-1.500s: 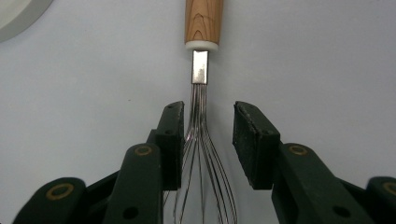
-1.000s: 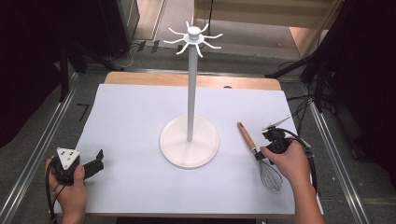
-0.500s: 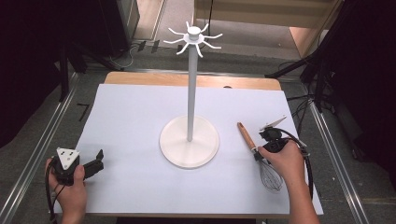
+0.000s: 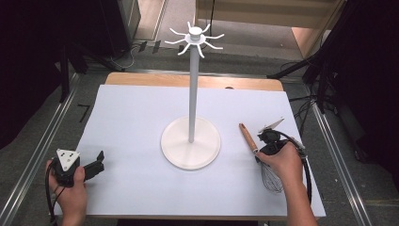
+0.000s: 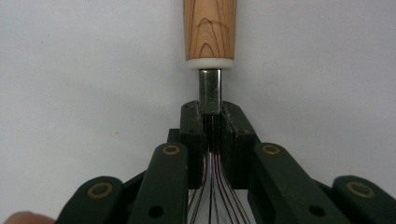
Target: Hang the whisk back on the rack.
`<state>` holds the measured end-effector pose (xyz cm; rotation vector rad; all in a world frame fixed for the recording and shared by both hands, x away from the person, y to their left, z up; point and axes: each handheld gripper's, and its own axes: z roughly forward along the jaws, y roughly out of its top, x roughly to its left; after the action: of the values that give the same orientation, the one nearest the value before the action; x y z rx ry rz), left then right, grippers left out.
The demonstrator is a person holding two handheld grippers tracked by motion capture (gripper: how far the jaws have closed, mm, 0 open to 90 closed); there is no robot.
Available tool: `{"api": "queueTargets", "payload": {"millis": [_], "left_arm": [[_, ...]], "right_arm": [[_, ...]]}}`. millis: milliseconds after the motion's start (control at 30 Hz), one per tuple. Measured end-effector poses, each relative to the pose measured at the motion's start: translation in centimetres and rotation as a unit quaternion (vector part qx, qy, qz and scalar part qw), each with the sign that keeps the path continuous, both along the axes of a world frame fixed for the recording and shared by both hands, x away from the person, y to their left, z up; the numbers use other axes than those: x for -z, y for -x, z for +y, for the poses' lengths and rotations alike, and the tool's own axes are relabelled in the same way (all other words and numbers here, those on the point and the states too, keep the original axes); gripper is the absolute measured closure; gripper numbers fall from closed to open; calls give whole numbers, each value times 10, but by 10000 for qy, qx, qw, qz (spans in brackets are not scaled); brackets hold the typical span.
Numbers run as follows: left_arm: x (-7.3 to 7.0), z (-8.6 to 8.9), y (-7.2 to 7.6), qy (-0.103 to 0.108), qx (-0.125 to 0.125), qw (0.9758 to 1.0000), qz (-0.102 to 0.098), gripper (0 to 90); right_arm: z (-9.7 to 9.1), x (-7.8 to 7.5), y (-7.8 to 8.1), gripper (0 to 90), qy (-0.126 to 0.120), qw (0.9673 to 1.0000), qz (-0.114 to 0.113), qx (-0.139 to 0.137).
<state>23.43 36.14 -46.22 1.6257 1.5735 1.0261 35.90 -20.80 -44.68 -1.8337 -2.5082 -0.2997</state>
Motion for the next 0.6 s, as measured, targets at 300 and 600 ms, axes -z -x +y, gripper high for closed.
{"api": "queueTargets", "payload": {"millis": [300, 600], "left_arm": [[0, 0, 0, -5, 9, 10000, -3, 80], [0, 0, 0, 15, 10, 10000, -10, 79]], "right_arm": [[11, -1, 3, 830, 334, 9993, -42, 170], [0, 0, 14, 834, -45, 9980, -585, 241]]}}
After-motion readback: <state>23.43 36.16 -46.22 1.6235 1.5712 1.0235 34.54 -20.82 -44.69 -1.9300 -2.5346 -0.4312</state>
